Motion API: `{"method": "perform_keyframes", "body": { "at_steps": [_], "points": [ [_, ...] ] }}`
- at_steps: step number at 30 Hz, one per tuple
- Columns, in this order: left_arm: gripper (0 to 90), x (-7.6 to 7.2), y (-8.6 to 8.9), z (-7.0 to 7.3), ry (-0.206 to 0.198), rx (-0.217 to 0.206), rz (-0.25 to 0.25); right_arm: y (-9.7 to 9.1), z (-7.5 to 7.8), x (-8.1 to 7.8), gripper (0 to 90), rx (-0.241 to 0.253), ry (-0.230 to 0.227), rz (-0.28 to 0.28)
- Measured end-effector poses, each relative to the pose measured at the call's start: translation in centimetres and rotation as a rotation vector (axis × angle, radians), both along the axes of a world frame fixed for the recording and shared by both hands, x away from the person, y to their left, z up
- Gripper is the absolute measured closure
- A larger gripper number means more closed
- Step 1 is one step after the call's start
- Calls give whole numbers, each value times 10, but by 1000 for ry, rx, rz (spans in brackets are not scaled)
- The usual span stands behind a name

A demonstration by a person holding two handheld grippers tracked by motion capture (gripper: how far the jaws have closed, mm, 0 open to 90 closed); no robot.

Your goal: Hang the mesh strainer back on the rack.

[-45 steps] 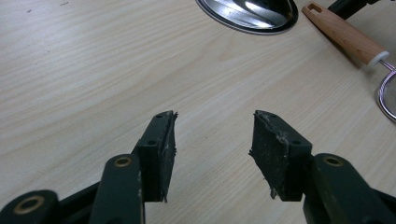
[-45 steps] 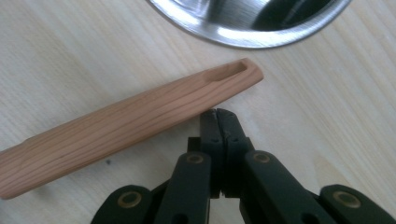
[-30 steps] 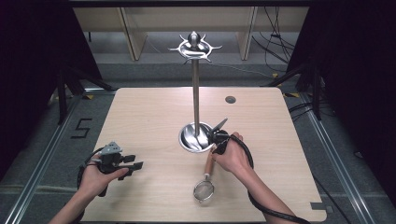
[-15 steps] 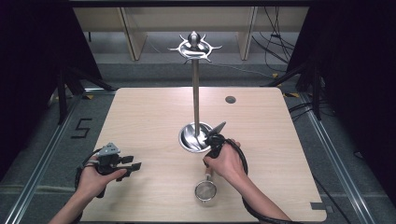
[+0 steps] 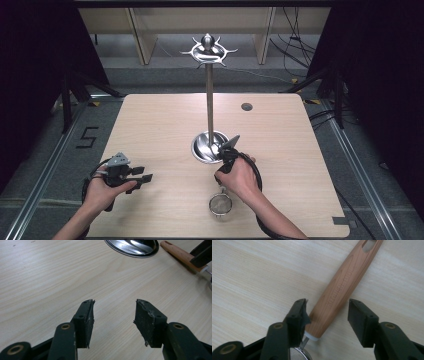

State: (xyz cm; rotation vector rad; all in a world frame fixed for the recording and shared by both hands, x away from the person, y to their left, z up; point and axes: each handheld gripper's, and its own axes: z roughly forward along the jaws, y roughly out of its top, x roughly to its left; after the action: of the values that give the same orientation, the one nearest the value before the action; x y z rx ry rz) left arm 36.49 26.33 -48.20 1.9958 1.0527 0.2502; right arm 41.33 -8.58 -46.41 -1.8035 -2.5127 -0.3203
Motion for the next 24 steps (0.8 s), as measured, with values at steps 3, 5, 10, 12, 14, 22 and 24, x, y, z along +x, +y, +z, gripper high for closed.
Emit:
{"method": "perform_keyframes", "body": {
  "at_steps": [3,5,10,12,14,22,24],
  "points": [
    [482,0,1,0,-12,34,-3,0,-4,-1,511,-10,-12,7],
    [482,1,1,0,-3,25,-15,-3,-5,0,517,-6,-13,52],
    [482,1,0,-1,-4,10,-5,-4,-6,-2,556,-20,22,28],
    [482,1,0,-1,-2,11,-6,-5,-5,-3,566,-11,55,21],
    [482,1,1,-1,-2,26,-17,-6,-5,-4,579,-24,51,17],
    [482,1,-1,-2,-6,4,1,-10,-4,-8,633,-48,67,25],
    [482,1,-1,-2,-6,3,2,-12,-4,-9,652,-58,56,43]
  ]
}}
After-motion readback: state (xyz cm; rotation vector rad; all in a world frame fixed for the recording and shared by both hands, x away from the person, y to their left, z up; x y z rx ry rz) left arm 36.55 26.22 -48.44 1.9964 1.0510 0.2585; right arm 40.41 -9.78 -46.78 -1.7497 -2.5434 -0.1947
